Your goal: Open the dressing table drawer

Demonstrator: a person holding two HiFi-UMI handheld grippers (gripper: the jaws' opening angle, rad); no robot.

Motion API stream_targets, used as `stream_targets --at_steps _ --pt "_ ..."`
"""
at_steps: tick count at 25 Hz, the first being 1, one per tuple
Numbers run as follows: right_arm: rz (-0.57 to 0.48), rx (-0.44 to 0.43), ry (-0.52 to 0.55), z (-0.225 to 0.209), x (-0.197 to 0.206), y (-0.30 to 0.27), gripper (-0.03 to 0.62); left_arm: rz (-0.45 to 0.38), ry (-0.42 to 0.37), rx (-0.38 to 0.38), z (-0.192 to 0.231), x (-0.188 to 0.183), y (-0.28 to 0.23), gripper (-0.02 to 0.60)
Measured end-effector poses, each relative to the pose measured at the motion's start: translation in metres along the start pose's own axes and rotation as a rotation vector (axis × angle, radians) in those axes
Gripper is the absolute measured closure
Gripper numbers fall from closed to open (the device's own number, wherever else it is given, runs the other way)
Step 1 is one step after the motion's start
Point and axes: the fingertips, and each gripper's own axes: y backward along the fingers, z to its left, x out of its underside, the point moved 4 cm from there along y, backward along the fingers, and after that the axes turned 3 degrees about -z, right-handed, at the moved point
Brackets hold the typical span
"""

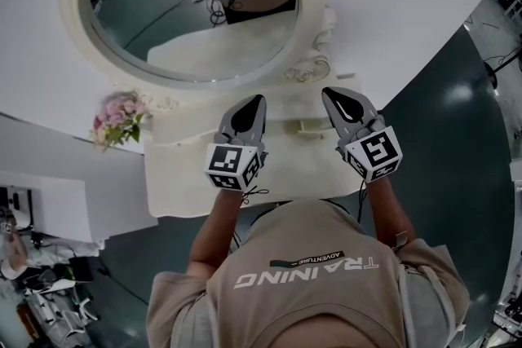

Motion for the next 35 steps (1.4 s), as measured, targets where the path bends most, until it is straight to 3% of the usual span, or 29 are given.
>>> stream_targets --at_steps 35 --pt "0.04 0.007 -0.011 0.009 0.013 0.013 0.592 0.019 0.042 -0.033 -0.001 0.017 0.014 0.563"
